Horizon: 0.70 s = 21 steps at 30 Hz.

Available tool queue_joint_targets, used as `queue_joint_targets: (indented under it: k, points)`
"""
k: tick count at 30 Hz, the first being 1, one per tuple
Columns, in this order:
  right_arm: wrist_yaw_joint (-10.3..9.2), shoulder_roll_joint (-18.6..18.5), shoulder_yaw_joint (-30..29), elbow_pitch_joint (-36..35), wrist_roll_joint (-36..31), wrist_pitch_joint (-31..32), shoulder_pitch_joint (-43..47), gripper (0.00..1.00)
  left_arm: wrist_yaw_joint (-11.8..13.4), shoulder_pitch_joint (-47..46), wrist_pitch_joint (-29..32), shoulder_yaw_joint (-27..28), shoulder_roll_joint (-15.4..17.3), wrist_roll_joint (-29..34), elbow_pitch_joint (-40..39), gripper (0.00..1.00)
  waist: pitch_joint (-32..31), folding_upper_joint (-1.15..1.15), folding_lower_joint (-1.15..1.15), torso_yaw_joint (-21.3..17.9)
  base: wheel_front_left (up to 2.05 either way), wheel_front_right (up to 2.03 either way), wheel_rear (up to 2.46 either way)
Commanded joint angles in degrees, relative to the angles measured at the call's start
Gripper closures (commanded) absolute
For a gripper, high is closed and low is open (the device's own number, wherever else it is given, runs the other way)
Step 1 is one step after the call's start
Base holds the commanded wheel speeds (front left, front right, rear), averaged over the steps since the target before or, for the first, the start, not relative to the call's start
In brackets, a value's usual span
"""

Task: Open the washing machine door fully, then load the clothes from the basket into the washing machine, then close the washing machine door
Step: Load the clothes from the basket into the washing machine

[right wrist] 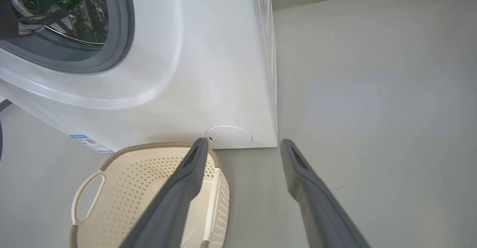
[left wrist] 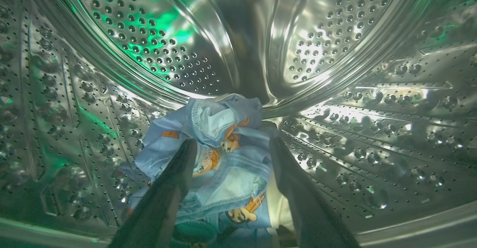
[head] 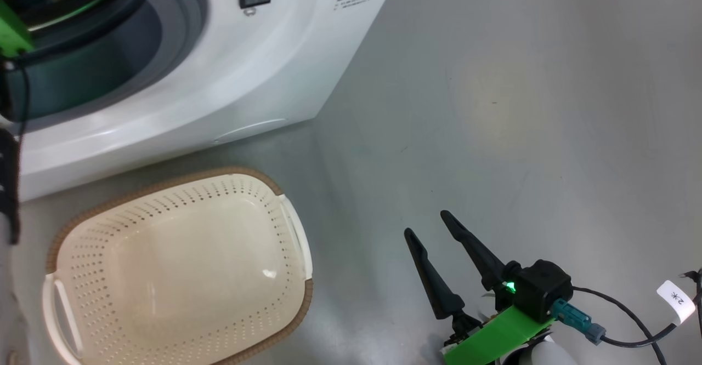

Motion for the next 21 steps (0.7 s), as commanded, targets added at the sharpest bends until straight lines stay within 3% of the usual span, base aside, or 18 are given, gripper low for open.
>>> queue_joint_targets:
  k: [1, 21]
  points:
    - [0.16, -0.15, 0.7, -0.93, -0.6, -0.28, 1.36, 0.0, 0.51, 2.14, -0.33, 0.73, 1.64, -0.03, -2.6, 0.0, -0.48, 0.0, 0.0, 0.55, 0.0, 0.0, 0.0]
    - [0.16, -0.15, -0.73, 1.61, -0.99, -0.28, 1.58, 0.0, -0.59, 21.38, -0.34, 1.82, -7.39, 1.65, -16.2, 0.0, -11.23, 0.0, 0.0, 8.13, 0.0, 0.0, 0.0]
